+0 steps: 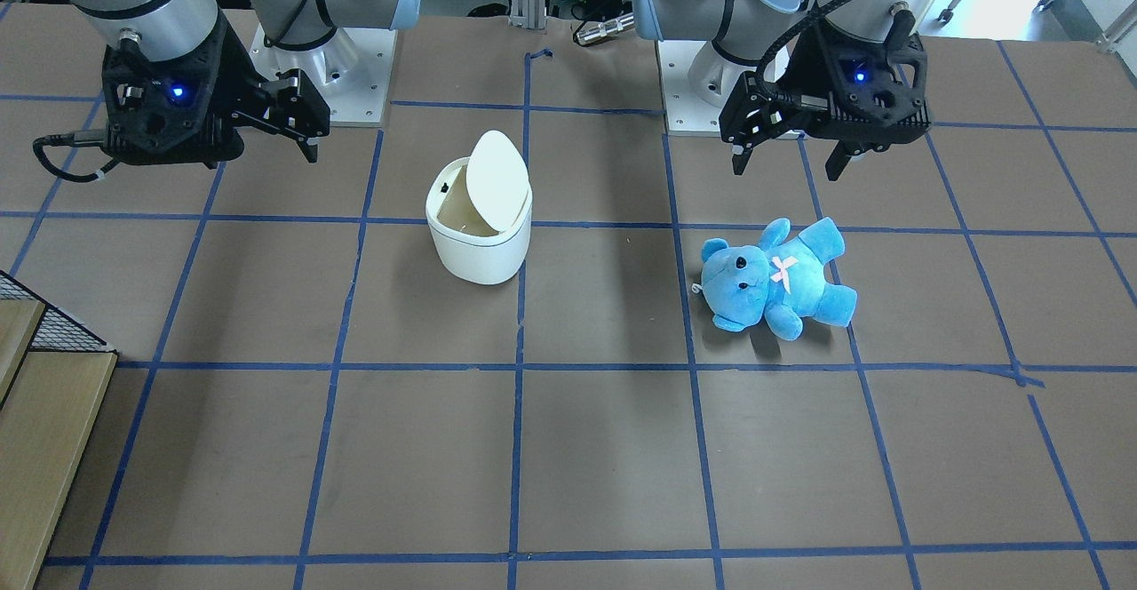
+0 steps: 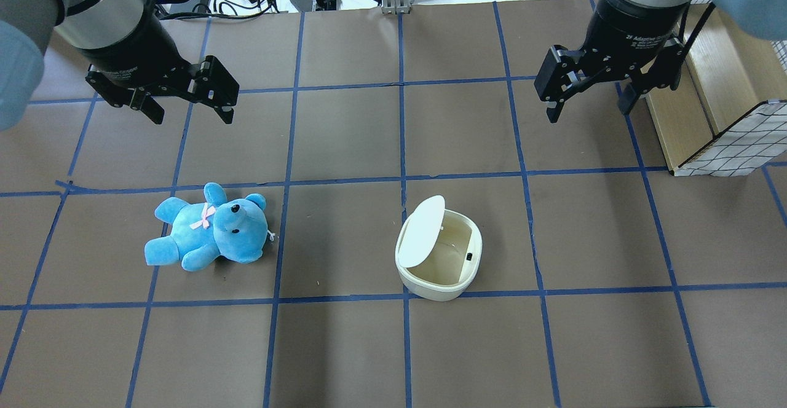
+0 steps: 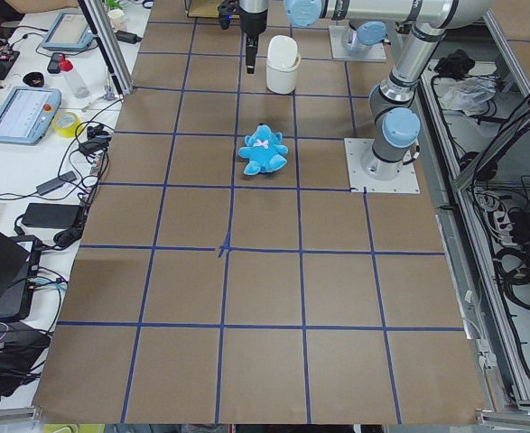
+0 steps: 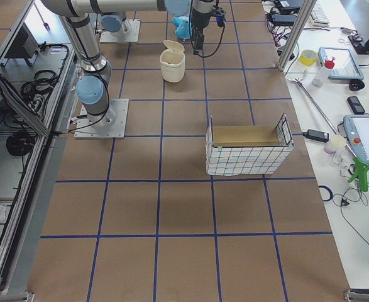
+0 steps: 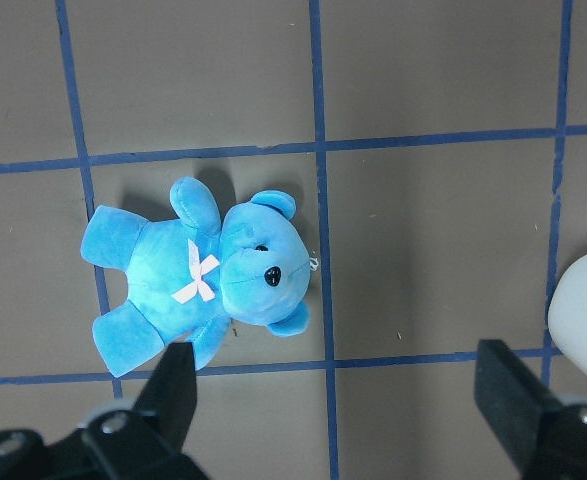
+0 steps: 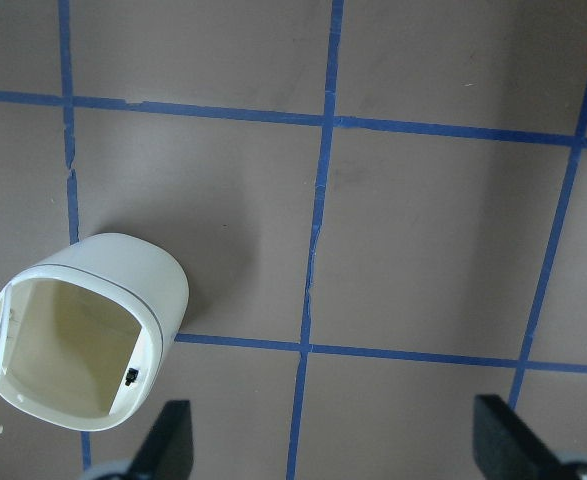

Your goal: Open trash can with right arm

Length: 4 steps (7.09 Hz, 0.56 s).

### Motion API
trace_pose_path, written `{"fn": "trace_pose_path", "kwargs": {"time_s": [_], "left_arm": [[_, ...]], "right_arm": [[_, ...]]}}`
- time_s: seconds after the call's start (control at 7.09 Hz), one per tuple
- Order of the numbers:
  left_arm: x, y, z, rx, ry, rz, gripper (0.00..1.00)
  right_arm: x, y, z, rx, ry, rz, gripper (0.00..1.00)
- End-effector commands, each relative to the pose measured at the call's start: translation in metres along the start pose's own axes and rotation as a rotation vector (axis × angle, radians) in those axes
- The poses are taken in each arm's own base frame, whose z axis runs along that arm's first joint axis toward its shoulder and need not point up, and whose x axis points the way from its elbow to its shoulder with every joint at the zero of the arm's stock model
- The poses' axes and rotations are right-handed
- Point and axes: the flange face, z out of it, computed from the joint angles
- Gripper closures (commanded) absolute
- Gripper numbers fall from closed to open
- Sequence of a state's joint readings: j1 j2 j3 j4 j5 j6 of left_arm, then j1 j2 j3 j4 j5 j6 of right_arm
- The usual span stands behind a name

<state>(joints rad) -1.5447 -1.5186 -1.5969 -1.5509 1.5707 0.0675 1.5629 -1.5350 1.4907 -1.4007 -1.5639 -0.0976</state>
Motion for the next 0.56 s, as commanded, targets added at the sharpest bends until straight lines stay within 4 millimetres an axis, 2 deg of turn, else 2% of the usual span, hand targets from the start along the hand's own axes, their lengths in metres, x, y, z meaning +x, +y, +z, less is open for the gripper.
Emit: {"fn": "trace_pose_path", "kwargs": {"time_s": [0.0,0.28,0.42], "left_arm": [[0.000,0.000,-0.001,0.001,0.000,0.000,0.00],[0.000,0.000,0.000,0.000,0.000,0.000,0.00],[0.000,0.000,0.000,0.000,0.000,0.000,0.00]], "right_arm": [[0.006,-0.005,-0.009,0.042,0.018,0.007,0.00],[0.028,-0.009,-0.014,0.069,0.028,0.031,0.00],[0.027,-0.009,-0.016,0.073,0.022,0.039,0.00]]}}
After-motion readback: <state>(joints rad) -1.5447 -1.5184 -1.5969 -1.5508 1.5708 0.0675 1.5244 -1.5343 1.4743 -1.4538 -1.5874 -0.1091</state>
